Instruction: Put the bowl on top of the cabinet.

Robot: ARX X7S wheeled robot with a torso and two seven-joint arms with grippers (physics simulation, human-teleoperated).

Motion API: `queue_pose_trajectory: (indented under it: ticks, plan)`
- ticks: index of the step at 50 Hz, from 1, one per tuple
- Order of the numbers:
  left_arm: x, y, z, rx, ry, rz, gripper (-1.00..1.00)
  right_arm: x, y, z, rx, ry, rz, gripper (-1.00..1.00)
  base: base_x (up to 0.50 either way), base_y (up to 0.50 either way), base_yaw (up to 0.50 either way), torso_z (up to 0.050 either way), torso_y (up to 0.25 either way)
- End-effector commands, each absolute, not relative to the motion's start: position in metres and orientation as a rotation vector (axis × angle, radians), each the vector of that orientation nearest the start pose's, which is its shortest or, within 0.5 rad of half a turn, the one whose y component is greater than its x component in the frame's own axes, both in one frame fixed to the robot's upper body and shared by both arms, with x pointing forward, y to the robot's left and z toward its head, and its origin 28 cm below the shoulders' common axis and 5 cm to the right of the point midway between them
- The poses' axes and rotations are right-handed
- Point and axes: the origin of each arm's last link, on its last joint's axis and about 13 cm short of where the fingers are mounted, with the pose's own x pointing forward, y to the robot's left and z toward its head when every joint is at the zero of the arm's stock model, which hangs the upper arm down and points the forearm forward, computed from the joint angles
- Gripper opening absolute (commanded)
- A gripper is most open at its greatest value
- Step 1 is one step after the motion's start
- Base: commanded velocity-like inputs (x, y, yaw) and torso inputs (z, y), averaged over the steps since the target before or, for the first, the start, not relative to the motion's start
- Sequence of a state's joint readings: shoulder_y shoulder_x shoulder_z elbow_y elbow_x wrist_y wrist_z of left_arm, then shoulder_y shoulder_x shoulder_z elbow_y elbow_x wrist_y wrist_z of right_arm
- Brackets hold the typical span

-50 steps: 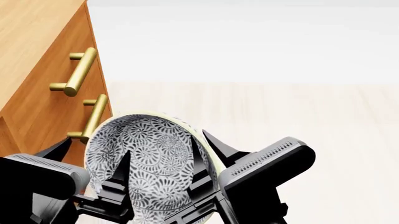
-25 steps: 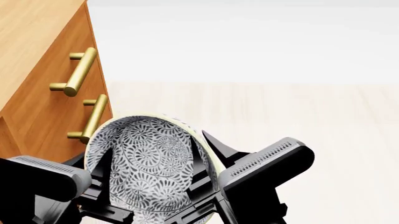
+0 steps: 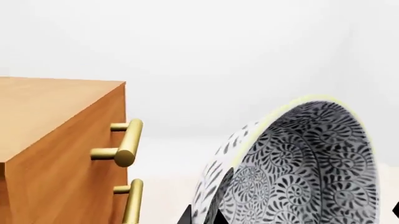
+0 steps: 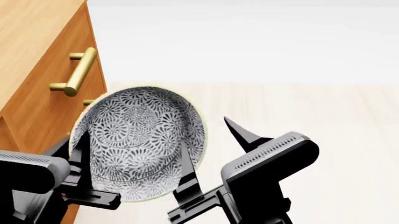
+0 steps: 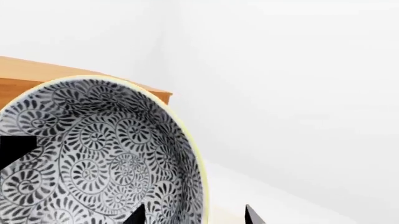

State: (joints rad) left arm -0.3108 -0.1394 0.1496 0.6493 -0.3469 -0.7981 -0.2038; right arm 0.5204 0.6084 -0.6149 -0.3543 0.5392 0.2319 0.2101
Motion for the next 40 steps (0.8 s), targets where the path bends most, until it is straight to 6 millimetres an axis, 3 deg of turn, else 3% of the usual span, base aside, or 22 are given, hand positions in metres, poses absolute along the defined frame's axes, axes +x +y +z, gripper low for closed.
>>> queue_pose_trajectory:
  ticks: [1, 40]
  plan:
    - [0.231, 0.181, 0.163, -0.091, -0.187, -0.107, -1.0, 0.26, -0.105, 0.147, -0.195, -0.233, 0.442, 1.0, 0.0, 0.0, 0.0, 0.0, 0.0]
    - [0.249, 0.182, 0.155, -0.033, -0.133, -0.147, -1.0, 0.26, -0.113, 0.142, -0.142, -0.233, 0.416, 1.0, 0.0, 0.0, 0.0, 0.0, 0.0]
